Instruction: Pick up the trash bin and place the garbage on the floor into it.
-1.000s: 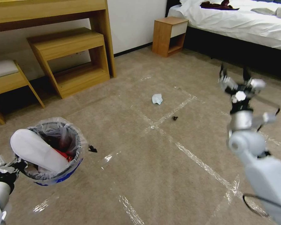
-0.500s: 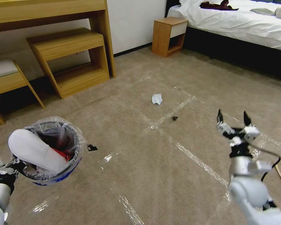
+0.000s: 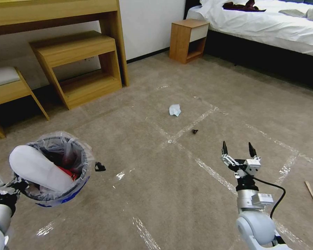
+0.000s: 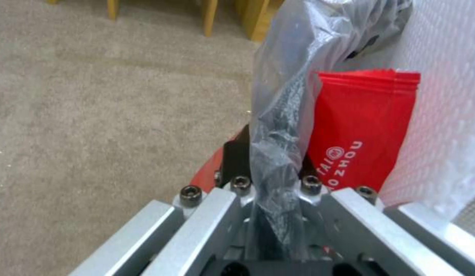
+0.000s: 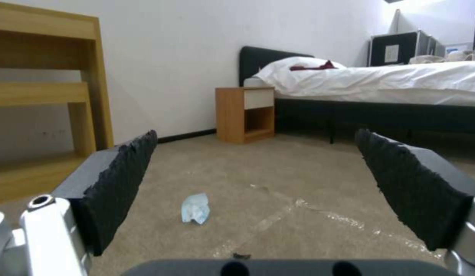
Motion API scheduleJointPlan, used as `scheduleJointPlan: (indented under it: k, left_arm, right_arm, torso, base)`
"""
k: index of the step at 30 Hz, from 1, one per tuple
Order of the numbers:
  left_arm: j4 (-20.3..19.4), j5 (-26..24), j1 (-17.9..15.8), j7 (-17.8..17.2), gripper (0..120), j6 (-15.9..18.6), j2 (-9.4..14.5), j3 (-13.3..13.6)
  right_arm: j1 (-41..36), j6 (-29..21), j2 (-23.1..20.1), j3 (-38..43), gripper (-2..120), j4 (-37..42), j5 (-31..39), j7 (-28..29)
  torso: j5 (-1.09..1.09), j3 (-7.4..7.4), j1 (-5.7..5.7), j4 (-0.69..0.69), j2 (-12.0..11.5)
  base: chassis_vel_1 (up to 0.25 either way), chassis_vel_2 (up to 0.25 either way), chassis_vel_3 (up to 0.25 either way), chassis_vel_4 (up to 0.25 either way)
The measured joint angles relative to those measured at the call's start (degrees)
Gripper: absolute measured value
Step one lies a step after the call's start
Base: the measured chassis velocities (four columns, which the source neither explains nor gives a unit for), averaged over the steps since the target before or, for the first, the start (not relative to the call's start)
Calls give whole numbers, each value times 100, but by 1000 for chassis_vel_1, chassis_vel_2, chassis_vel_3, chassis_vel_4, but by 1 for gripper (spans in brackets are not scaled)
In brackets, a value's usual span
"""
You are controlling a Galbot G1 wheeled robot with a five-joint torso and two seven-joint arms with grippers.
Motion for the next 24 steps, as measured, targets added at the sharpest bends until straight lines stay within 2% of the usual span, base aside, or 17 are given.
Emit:
scheduleJointPlan:
  k: [7,24]
  left_arm:
    - [9,-28,13,-6,1,-2,17,-24]
    - [63,-4,-16,-27,1,-4,-2,30]
  right_arm:
    - [73,-25,5,-20,98,-58,16,2]
    - [158,-9,-112,24,98,-99,188,-18]
  torso:
    - [0,0,0,0,0]
    - [1,1,0,0,0]
  base:
    - [-125,117,112,-102]
    - [-216,216,228,-226]
